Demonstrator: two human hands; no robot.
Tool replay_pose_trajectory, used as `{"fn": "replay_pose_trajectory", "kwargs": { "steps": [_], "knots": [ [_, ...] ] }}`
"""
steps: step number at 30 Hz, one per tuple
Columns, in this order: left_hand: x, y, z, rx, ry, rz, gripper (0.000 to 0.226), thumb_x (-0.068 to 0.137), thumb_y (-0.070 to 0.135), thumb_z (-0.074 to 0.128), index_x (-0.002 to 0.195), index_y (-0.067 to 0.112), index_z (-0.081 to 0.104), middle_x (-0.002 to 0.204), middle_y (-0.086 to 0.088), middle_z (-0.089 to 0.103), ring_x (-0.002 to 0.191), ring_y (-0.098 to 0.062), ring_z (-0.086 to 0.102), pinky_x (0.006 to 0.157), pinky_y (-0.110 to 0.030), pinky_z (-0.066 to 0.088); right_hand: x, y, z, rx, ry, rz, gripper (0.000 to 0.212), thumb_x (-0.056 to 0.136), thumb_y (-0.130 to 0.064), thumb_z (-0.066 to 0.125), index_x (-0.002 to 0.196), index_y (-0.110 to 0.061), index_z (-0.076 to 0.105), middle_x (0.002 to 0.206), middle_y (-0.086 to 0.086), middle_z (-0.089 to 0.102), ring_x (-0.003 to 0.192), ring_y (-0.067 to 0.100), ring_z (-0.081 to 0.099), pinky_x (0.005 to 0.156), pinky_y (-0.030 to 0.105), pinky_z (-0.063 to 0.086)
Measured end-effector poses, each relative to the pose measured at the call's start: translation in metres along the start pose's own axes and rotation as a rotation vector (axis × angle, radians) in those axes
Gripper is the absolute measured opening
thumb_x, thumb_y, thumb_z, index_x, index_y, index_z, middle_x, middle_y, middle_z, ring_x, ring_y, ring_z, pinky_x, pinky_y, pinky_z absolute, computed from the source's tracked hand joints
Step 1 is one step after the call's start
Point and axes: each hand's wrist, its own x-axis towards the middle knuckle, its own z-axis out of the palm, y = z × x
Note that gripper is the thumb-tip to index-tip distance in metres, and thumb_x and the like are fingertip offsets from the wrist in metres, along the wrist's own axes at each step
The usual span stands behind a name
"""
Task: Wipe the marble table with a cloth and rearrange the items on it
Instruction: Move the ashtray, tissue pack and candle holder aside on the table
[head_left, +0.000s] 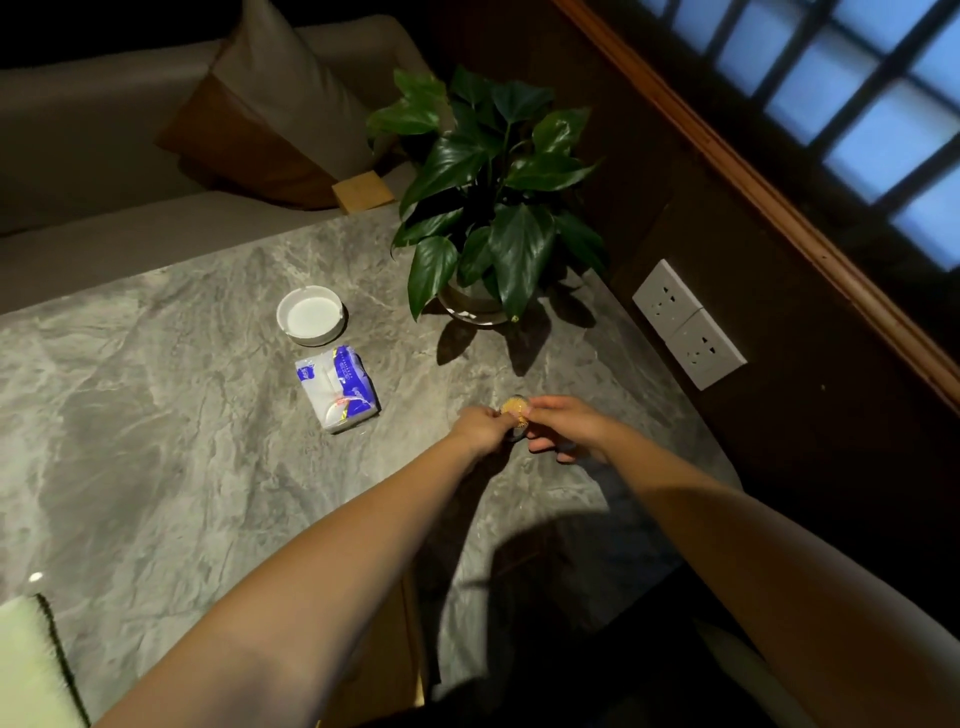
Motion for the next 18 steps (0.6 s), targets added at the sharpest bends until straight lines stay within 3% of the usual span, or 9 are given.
{"fn": "replay_pose_trajectory", "kwargs": {
  "steps": [3,6,9,11,13,16,18],
  "knots": [
    [-0.012,0.003,-0.003,0.052,-0.045,0.016,0.054,0.094,0.048,0.043,0.122,0.002,0.055,0.111,-0.015,0.060,0.093,-0.023,0.055,0.066,-0.029,0.038,-0.011,-0.008,0.000,0.019,-0.010,0.039,0.016,0.095,-0.044,0.049,0.103,-0.033,0.057,0.095,0.002,0.060,0.082,0.013,0.062,0.064,0.026,0.037],
    [-0.025,-0.004,-0.017,0.062,-0.081,0.026,0.061,0.096,0.049,0.037,0.135,0.003,0.044,0.134,-0.017,0.050,0.121,-0.030,0.049,0.091,-0.033,0.039,-0.014,-0.018,-0.003,-0.037,0.092,-0.024,0.033,0.096,-0.038,0.047,0.121,-0.019,0.055,0.102,0.006,0.058,0.094,0.021,0.059,0.075,0.034,0.044],
    [-0.041,-0.013,-0.039,0.021,0.000,0.039,0.065,0.098,0.045,0.037,0.146,0.002,0.025,0.154,-0.014,0.027,0.140,-0.028,0.030,0.110,-0.032,0.026,-0.016,-0.030,-0.007,-0.025,0.346,-0.215,0.047,0.096,-0.024,0.052,0.140,-0.010,0.043,0.121,0.009,0.056,0.118,0.029,0.052,0.103,0.042,0.041],
    [-0.051,-0.021,-0.057,0.006,0.082,0.047,0.070,0.097,0.045,0.038,0.150,0.005,0.013,0.157,-0.012,0.018,0.144,-0.027,0.021,0.114,-0.032,0.019,-0.023,-0.042,-0.005,0.014,0.430,-0.343,0.049,0.096,-0.017,0.050,0.143,-0.013,0.038,0.106,0.005,0.057,0.104,0.024,0.055,0.099,0.041,0.044],
    [-0.063,-0.030,-0.073,0.023,0.157,0.062,0.071,0.097,0.045,0.039,0.150,0.006,0.013,0.157,-0.012,0.019,0.145,-0.027,0.020,0.114,-0.032,0.018,-0.029,-0.055,0.002,-0.008,0.418,-0.440,0.044,0.096,-0.016,0.047,0.139,-0.013,0.041,0.098,0.007,0.056,0.092,0.019,0.053,0.086,0.033,0.043],
    [-0.077,-0.050,-0.093,-0.015,0.234,0.080,0.065,0.096,0.043,0.042,0.147,0.006,0.025,0.153,-0.010,0.029,0.142,-0.026,0.026,0.114,-0.033,0.022,-0.034,-0.072,0.025,-0.104,0.346,-0.534,0.026,0.096,-0.010,0.049,0.122,-0.005,0.050,0.095,0.011,0.051,0.090,0.018,0.048,0.077,0.020,0.036],
    [-0.089,-0.063,-0.101,-0.060,0.258,0.101,0.056,0.097,0.037,0.044,0.143,0.007,0.034,0.151,-0.010,0.033,0.138,-0.026,0.032,0.110,-0.031,0.026,-0.032,-0.074,0.044,-0.161,0.280,-0.535,0.033,0.096,-0.013,0.050,0.128,-0.005,0.048,0.101,0.009,0.052,0.096,0.018,0.049,0.083,0.023,0.036]
  ]
}}
